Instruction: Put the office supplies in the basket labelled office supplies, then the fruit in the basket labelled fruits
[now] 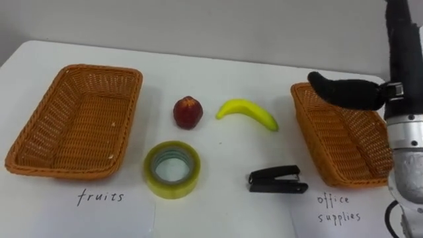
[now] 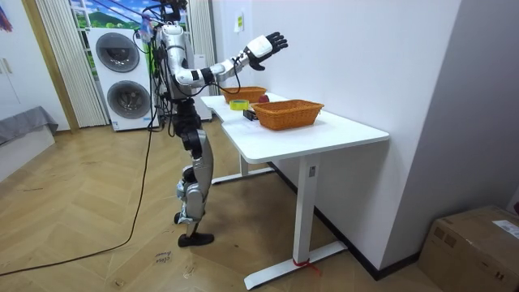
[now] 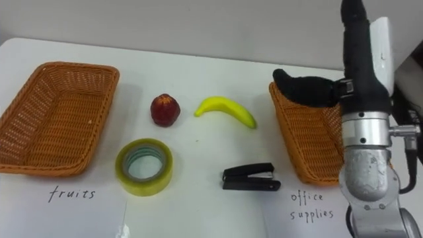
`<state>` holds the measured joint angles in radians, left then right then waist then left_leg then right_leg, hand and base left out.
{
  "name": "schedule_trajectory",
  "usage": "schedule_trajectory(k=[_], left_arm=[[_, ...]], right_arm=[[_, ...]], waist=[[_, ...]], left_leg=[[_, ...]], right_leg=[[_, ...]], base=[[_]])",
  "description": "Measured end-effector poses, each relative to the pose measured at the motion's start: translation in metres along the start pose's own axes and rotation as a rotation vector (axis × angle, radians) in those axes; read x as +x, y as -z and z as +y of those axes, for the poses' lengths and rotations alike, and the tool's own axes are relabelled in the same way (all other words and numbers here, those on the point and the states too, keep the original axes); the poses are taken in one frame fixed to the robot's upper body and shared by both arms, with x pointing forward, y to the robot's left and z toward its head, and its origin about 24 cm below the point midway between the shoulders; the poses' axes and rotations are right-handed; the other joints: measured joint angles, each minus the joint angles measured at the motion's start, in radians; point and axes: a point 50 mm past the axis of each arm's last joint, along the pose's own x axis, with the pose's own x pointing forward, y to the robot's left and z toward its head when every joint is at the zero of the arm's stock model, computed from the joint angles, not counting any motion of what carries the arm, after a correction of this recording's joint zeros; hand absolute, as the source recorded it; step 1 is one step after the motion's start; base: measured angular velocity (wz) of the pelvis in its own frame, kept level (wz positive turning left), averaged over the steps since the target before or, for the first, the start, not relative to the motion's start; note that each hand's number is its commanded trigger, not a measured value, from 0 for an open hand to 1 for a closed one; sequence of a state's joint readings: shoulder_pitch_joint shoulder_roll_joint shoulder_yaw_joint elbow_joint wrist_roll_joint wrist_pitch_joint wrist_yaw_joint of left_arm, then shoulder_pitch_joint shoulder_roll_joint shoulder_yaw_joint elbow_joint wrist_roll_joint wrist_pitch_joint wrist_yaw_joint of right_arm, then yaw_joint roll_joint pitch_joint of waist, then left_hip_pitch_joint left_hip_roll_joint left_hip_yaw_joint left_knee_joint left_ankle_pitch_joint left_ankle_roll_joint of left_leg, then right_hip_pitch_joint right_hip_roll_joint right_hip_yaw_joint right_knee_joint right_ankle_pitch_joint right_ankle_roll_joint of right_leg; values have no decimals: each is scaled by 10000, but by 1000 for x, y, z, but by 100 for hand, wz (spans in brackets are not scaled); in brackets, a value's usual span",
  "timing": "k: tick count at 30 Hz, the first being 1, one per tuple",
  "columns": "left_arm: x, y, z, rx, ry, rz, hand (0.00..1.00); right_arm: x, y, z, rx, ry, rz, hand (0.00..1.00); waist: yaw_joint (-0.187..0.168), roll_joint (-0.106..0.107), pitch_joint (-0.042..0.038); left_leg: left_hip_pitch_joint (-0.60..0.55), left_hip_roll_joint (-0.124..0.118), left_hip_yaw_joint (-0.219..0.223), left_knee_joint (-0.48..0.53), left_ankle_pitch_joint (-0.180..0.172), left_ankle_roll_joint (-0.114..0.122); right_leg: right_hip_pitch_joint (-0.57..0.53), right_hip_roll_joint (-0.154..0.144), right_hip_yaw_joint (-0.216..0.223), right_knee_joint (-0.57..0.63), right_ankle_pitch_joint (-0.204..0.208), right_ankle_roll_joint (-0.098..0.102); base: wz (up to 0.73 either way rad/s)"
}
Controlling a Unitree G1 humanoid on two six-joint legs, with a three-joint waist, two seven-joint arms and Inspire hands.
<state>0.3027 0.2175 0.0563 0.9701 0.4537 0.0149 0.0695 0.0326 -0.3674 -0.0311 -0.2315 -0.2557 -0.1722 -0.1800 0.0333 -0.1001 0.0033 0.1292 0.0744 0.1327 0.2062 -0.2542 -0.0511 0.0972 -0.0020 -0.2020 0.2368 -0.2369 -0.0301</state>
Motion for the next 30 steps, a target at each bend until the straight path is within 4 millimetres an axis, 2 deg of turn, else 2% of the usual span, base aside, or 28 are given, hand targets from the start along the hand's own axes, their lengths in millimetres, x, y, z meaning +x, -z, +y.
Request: schedule_trajectory(k=[13, 22, 30], left_arm=[[1, -11, 8, 273, 203, -489, 0], [1, -10, 7, 431, 602, -466, 0], [1, -7, 8, 634, 896, -389, 0]], right_arm=[[-8, 4, 14, -1591, -2398, 1, 0], [-16, 6, 32, -1508, -4338, 244, 0], [-20, 15, 38, -1500, -5475, 817, 0]], waist=[[54, 14, -17], [227, -10, -13], [421, -94, 4]], left_leg=[[-167, -18, -112, 220, 0, 1], [-60, -29, -180, 220, 1, 3], [26, -39, -213, 206, 16, 25]], right_leg=[[-3, -91, -130, 5, 0, 0], [167, -74, -179, 13, 7, -7], [243, -87, -167, -248, 40, 2]], base=[[2], [1], [1]])
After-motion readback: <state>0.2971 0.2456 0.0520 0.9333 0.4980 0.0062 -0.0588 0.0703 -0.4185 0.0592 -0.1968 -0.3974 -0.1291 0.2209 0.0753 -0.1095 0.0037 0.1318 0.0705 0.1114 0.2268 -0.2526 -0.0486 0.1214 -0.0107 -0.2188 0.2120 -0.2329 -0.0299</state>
